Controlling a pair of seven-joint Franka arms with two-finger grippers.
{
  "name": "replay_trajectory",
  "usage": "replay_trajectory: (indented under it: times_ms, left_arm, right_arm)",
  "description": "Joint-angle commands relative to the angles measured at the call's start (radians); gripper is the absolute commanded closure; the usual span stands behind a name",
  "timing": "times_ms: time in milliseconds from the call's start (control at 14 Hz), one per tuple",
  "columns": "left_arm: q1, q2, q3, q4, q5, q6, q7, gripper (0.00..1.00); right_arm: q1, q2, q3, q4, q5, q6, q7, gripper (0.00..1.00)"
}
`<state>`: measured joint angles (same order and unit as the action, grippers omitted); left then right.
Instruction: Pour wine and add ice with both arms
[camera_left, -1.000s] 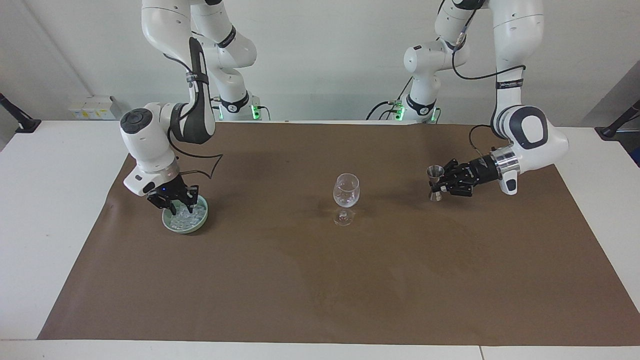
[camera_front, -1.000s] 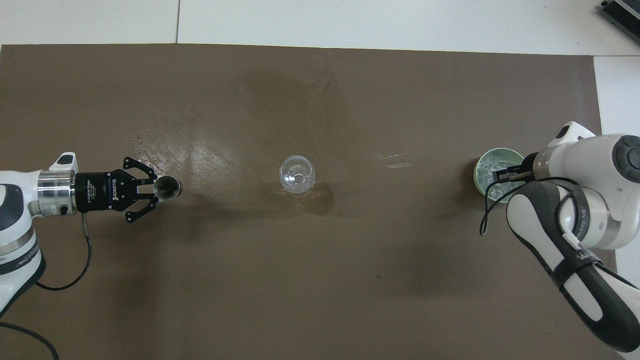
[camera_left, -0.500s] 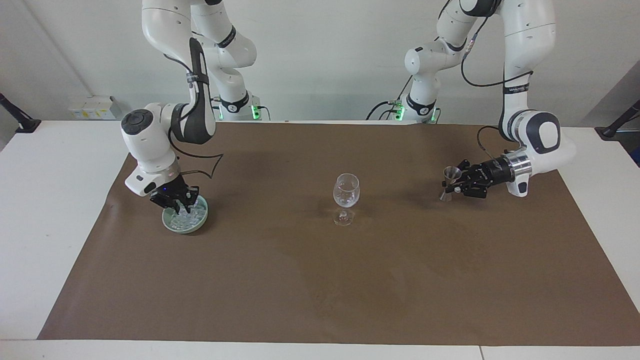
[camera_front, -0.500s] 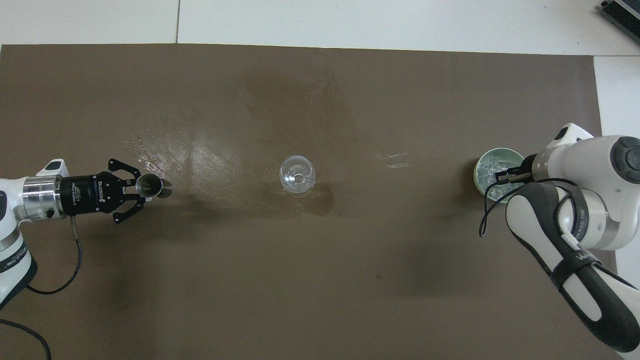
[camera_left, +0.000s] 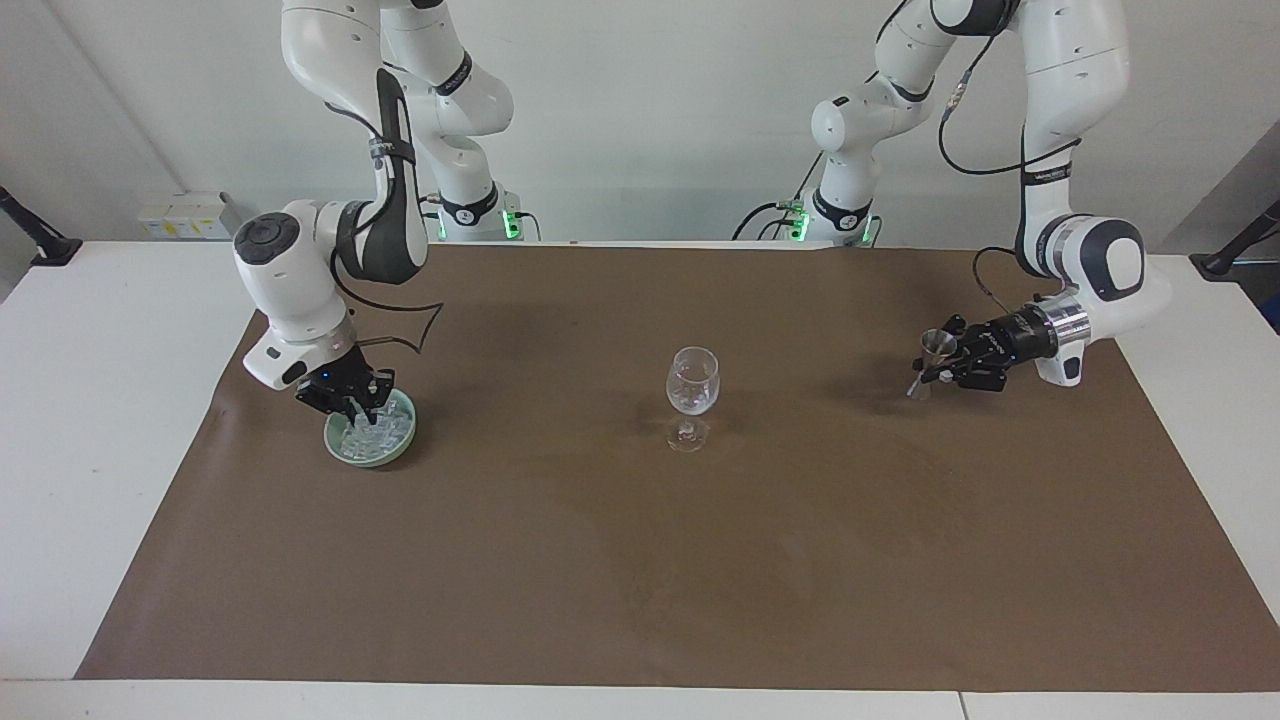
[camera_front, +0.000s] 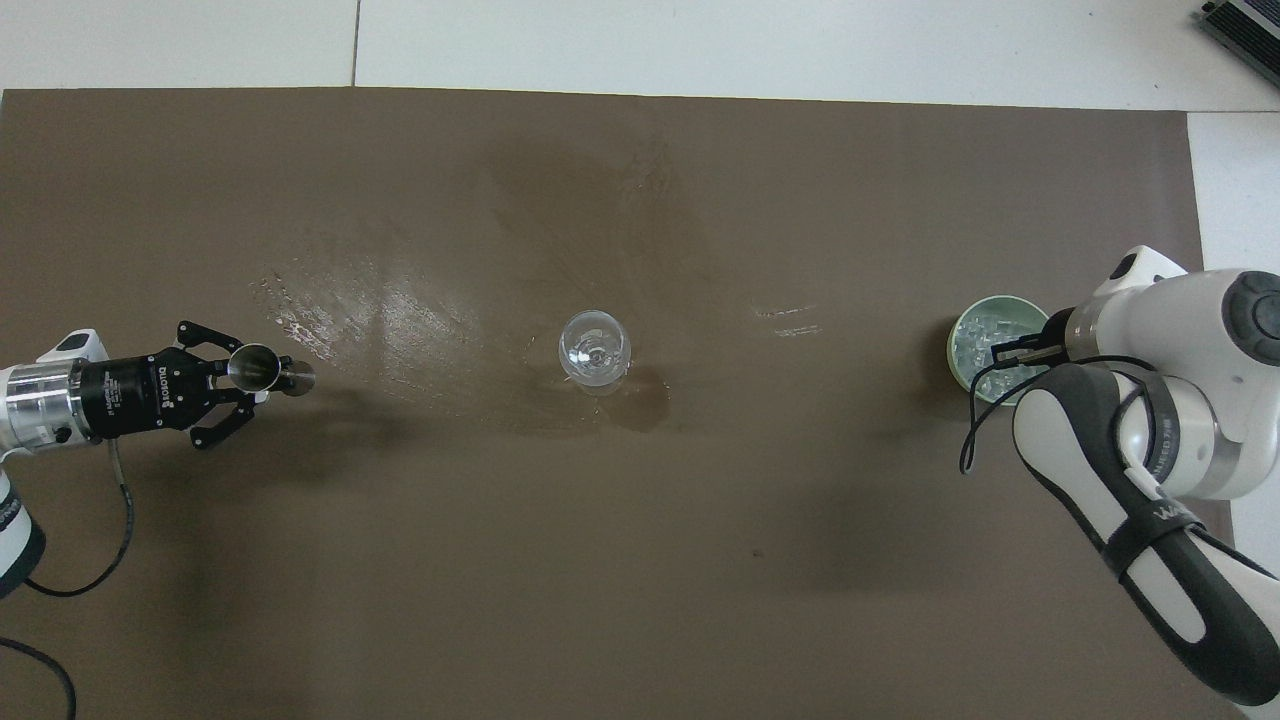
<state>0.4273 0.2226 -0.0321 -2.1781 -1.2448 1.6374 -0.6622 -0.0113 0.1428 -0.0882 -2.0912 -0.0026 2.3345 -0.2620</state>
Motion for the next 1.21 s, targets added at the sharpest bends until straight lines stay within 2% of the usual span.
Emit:
replay_trajectory:
  times_ms: [0, 214, 500, 714, 929, 1071, 1143]
  left_arm:
    - [0.034, 0.0, -0.006, -0.043, -0.022, 0.034, 0.062, 1.0]
    - [0.034, -0.005, -0.008, -0.091, -0.028, 0.12, 0.118, 1.0]
    - [0.019, -0.005, -0.008, -0.098, -0.051, 0.156, 0.119, 1.0]
    - [-0.002, -0.005, -0.008, -0.129, -0.051, 0.215, 0.167, 1.0]
    - [-0.002, 0.001, -0.008, -0.135, -0.071, 0.216, 0.168, 1.0]
    - [0.013, 0.009, -0.009, -0.135, -0.099, 0.179, 0.168, 1.0]
    - [0.019, 0.036, -0.006, -0.137, -0.146, 0.123, 0.168, 1.0]
  right_arm:
    - [-0.003, -0.041, 0.018, 0.057, 0.0, -0.075, 0.065, 1.0]
    - [0.002, -0.071, 0.08, 0.134, 0.0, -0.145, 0.214, 1.0]
    - [0.002, -0.069, 0.215, 0.249, 0.0, -0.222, 0.462, 1.0]
    - [0.002, -0.065, 0.333, 0.299, 0.0, -0.218, 0.654, 1.0]
    - [0.004, -0.055, 0.467, 0.321, -0.004, -0.161, 0.896, 1.0]
    - [0.004, -0.046, 0.536, 0.321, 0.001, -0.094, 0.986, 1.0]
    - [0.004, -0.034, 0.57, 0.322, 0.001, -0.068, 1.03, 1.0]
